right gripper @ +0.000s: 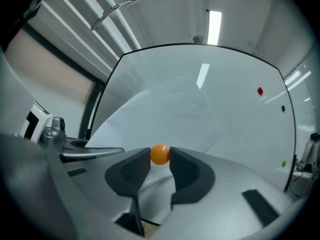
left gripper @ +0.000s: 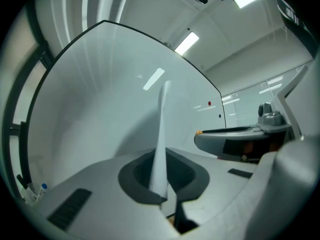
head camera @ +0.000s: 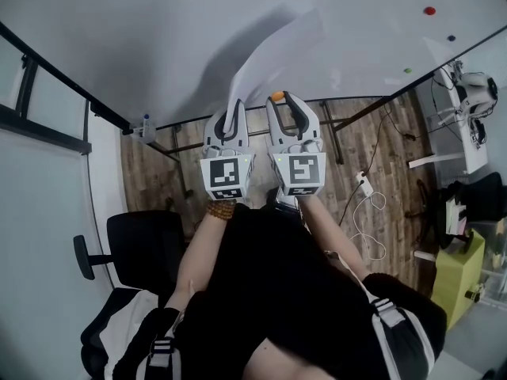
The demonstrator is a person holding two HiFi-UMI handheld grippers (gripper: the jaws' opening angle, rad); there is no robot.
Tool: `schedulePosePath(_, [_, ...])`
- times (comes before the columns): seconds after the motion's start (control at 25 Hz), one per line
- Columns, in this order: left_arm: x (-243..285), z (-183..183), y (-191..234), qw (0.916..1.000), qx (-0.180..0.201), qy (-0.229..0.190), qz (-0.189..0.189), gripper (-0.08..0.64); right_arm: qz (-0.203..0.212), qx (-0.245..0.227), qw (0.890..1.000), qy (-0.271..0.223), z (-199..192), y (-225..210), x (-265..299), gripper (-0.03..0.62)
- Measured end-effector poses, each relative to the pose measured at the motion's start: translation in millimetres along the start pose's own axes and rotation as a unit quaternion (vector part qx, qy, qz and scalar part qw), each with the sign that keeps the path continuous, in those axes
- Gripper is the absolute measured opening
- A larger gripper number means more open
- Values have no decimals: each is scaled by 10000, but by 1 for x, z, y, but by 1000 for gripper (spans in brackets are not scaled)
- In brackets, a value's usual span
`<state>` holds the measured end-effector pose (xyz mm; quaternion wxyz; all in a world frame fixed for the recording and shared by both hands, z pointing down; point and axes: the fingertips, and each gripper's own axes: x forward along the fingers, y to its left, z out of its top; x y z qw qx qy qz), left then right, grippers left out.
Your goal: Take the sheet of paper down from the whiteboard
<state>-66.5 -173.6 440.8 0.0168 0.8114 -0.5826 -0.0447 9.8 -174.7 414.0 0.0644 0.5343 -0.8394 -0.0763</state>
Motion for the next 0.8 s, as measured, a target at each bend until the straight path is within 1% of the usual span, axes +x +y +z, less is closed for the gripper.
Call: schedulePosePath(0.8, [6,-7,4,9998,-162,103,-16,9,-16,-32,10000,-10,-1,-2,3,117])
